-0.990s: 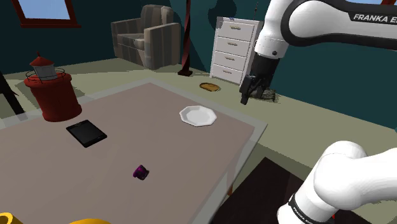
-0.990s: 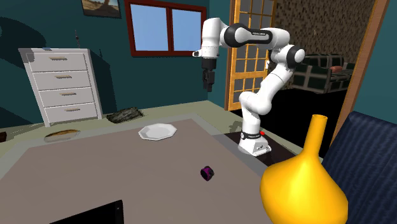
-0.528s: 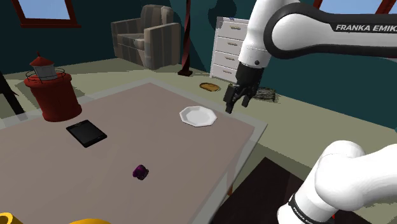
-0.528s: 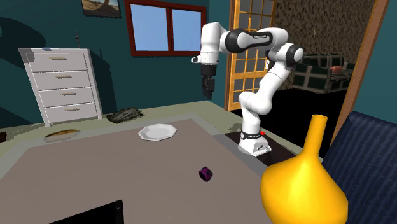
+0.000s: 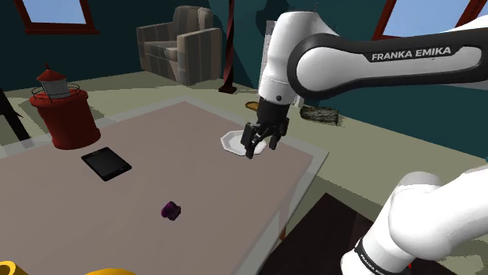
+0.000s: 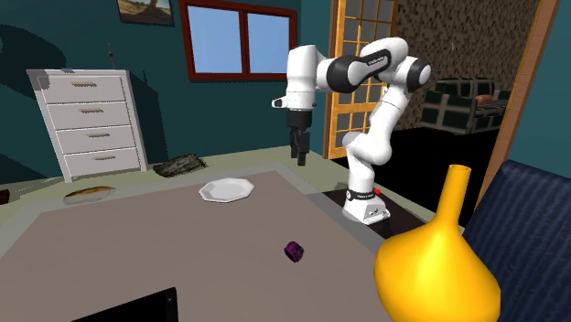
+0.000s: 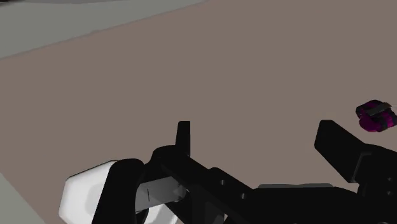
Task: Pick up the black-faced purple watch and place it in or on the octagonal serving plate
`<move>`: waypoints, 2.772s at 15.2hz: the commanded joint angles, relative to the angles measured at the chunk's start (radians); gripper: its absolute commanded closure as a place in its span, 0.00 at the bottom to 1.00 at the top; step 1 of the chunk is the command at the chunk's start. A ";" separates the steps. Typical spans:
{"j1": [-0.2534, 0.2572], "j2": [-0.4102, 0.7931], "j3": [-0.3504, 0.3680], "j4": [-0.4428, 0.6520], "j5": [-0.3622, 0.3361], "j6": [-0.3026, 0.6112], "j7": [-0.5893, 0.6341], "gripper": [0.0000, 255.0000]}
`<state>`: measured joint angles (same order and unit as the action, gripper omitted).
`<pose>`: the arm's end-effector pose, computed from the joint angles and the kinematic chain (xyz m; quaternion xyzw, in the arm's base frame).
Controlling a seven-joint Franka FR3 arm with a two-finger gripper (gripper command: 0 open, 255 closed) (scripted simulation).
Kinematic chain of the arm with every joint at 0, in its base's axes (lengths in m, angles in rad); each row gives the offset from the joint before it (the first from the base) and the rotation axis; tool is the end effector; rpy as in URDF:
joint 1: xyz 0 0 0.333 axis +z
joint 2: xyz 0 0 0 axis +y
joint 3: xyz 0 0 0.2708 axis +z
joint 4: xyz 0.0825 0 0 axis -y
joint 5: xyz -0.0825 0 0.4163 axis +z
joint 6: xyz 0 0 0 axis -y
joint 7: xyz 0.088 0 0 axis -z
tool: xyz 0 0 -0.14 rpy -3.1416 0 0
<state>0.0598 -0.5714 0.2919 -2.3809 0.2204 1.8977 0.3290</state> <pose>0.4165 0.1748 0.4442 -0.9982 0.0398 -0.0261 0.0375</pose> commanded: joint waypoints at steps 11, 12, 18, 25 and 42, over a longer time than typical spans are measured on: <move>0.031 0.353 0.216 0.159 -0.002 0.237 0.234 0.00; 0.033 0.388 0.232 0.179 -0.014 0.253 0.257 0.00; 0.062 0.616 0.307 0.328 -0.137 0.331 0.416 0.00; 0.082 0.691 0.308 0.316 -0.189 0.409 0.457 0.00; 0.086 0.706 0.306 0.311 -0.200 0.428 0.465 1.00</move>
<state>0.1453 0.1347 0.5982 -2.0701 0.0203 2.3254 0.7942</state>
